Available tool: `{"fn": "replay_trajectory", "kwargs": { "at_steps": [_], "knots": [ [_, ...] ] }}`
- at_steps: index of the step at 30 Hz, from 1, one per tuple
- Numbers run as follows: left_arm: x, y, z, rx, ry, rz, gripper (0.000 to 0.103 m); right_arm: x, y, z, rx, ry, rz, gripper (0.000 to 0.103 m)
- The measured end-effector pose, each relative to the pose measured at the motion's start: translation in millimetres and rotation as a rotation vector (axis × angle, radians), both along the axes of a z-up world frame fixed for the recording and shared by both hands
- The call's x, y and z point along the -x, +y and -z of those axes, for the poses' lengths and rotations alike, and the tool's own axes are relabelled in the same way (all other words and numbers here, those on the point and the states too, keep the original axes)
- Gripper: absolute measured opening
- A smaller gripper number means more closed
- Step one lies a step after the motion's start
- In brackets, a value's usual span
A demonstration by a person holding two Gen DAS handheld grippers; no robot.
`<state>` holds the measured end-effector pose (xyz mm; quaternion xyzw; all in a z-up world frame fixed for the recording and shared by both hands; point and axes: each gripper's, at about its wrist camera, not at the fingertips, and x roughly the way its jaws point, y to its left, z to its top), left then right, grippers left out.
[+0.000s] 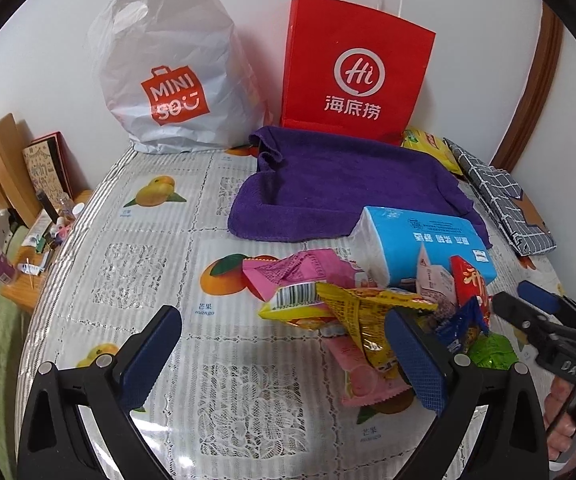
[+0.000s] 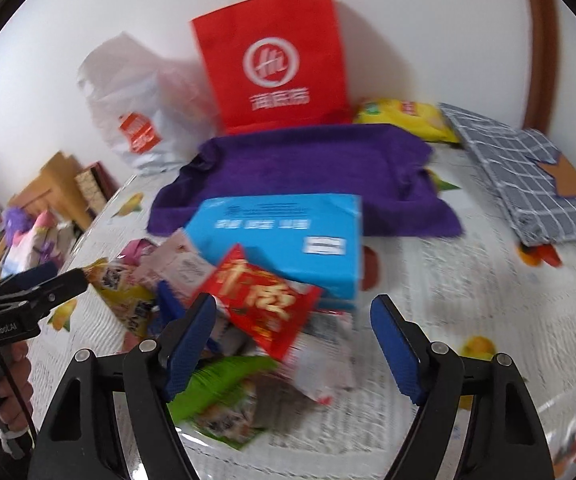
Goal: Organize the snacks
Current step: 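Grasp the yellow chip bag with the left tool while the right tool grasps the red snack packet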
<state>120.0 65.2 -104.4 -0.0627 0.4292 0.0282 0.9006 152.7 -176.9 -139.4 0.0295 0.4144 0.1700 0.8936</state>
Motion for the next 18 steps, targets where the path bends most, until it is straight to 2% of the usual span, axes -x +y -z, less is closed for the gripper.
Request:
{"fn": "replay_trajectory", "kwargs": {
  "at_steps": [5,8,12,18],
  "knots": [
    [-2,6,2,0.009,0.005,0.002,0.102,-17,13,9,-0.045,0.067,-0.011,0.08],
    [-2,9,3,0.008,0.004,0.004,0.102,-24,20,15,-0.021,0.083,0.004,0.08],
    [-2,13,6,0.013,0.011,0.005,0.102,-27,21,18,-0.042,0.096,0.009,0.08],
    [-1,16,7,0.038,0.017,0.012,0.102,-21,11,14,-0.05,0.095,-0.005,0.054]
  ]
}}
